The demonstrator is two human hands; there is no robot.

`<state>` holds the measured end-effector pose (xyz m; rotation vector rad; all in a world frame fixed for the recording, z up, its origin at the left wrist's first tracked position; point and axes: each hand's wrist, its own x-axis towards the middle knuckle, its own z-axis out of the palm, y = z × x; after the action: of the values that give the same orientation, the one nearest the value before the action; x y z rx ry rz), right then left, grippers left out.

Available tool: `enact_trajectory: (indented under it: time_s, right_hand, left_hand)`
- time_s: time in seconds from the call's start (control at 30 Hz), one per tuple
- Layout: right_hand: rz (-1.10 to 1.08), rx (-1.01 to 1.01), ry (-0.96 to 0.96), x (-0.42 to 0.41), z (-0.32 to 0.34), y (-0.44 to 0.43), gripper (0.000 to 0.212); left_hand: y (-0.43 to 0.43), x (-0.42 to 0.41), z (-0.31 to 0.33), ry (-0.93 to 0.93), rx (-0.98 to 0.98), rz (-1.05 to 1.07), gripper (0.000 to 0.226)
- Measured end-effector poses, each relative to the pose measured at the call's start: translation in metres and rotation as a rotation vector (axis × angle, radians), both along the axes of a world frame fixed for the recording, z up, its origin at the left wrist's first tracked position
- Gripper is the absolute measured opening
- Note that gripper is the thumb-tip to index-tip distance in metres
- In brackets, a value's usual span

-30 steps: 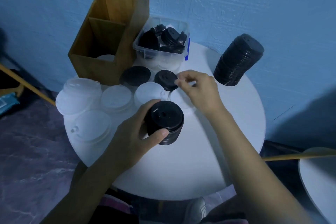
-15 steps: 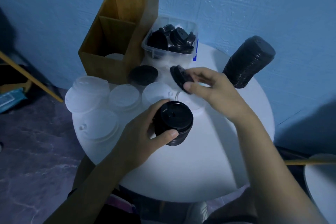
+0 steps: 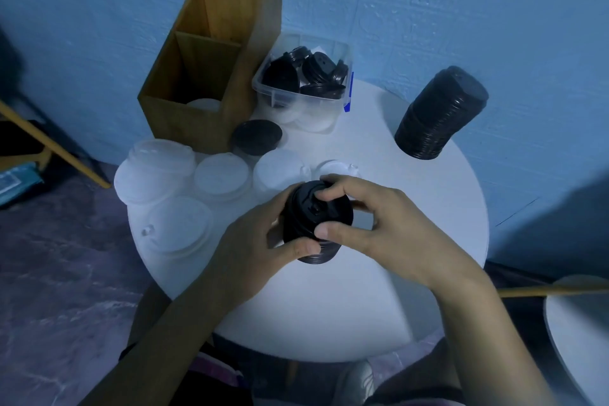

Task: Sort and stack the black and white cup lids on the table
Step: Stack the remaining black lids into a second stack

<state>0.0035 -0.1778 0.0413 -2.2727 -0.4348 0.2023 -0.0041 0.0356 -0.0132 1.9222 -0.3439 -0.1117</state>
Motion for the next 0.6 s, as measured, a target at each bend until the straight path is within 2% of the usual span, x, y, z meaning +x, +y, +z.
enact_trajectory:
  time_s: [0.2, 0.6]
  right_hand:
    - [-0.038, -0.015, -0.026, -0.005, -0.001, 0.005, 0.035]
    - [0.039, -0.123, 0.014, 0.003, 0.012, 0.003, 0.036]
  left_hand:
    - [-0.001, -0.001, 0.003, -0.035, 0.104, 0.037, 0.066]
    - [0.002, 0.003, 0.003, -0.024, 0.136, 0.024, 0.059]
